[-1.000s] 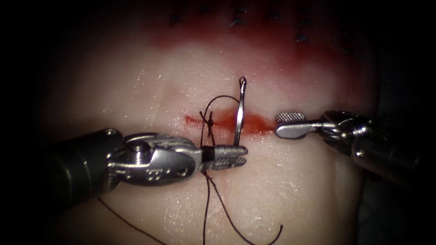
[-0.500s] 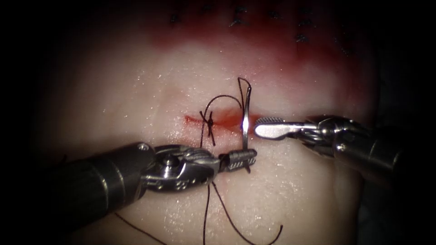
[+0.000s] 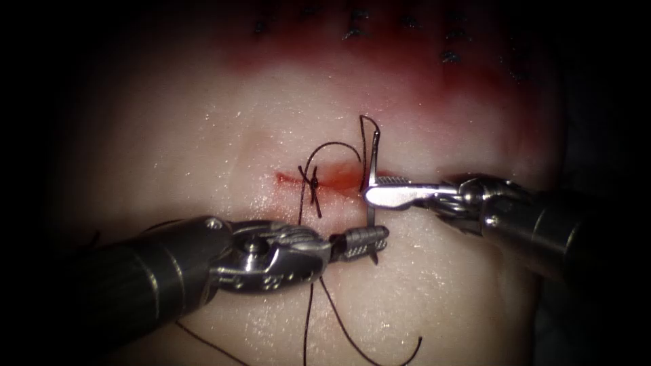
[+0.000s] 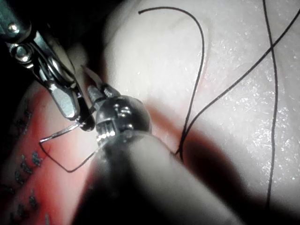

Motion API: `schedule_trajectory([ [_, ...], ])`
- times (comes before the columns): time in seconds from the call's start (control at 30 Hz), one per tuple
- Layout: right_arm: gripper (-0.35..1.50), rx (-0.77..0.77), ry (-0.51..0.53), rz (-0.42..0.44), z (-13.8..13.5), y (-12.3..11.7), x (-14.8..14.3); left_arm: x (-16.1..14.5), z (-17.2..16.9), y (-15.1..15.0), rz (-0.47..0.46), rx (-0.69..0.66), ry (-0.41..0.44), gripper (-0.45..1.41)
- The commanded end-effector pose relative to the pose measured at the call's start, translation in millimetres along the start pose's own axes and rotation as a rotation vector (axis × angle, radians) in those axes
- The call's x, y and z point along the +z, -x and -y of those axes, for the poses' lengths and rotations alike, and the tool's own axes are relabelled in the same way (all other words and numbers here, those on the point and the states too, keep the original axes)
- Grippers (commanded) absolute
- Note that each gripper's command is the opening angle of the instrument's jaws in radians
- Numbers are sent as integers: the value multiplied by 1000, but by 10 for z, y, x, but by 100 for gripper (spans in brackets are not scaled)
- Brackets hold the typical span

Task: Wound Closure
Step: Pass needle to right hand

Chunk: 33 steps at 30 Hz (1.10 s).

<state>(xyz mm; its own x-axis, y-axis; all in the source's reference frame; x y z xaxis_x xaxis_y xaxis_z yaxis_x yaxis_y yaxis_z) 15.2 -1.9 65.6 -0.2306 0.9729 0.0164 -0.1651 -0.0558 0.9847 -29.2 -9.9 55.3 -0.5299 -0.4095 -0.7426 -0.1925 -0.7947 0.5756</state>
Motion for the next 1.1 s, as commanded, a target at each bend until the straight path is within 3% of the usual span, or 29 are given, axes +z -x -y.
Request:
schedule_trajectory([
  [0.03, 133, -3, -4, 2, -5, -3, 12, 8, -1, 1, -2, 2, -2, -9],
  [0.37, 132, -31, 14, 13, -17, -6, 18, 1, 1, -4, -7, 0, 2, -7],
  [0.5, 116, -37, 4, 21, -15, -5, 17, 3, 1, -5, -8, 0, 1, -6],
  [0.53, 105, -37, 1, 23, -15, -4, 17, 4, 1, -5, -7, 0, 0, -6],
  [0.6, 63, -37, 7, 31, -14, -4, 17, 6, 1, -5, -8, 0, 0, -6],
  [0.67, -31, -38, 13, 45, -14, -4, 16, 7, 1, -6, -10, 0, -1, -6],
  [0.8, -35, -40, 37, 58, -16, -7, 13, 7, 2, -6, -12, -1, 0, 3],
  [0.9, -35, -36, 49, 66, -18, -9, 9, 5, 3, -5, -14, -4, -11, 36],
  [0.97, -35, -49, 55, 63, -20, -10, 6, 3, 5, -4, -13, -68, -51, 57],
  [1.1, -35, -142, 34, 42, -24, -16, -3, -6, 13, -3, -23, -230, -133, 76],
])
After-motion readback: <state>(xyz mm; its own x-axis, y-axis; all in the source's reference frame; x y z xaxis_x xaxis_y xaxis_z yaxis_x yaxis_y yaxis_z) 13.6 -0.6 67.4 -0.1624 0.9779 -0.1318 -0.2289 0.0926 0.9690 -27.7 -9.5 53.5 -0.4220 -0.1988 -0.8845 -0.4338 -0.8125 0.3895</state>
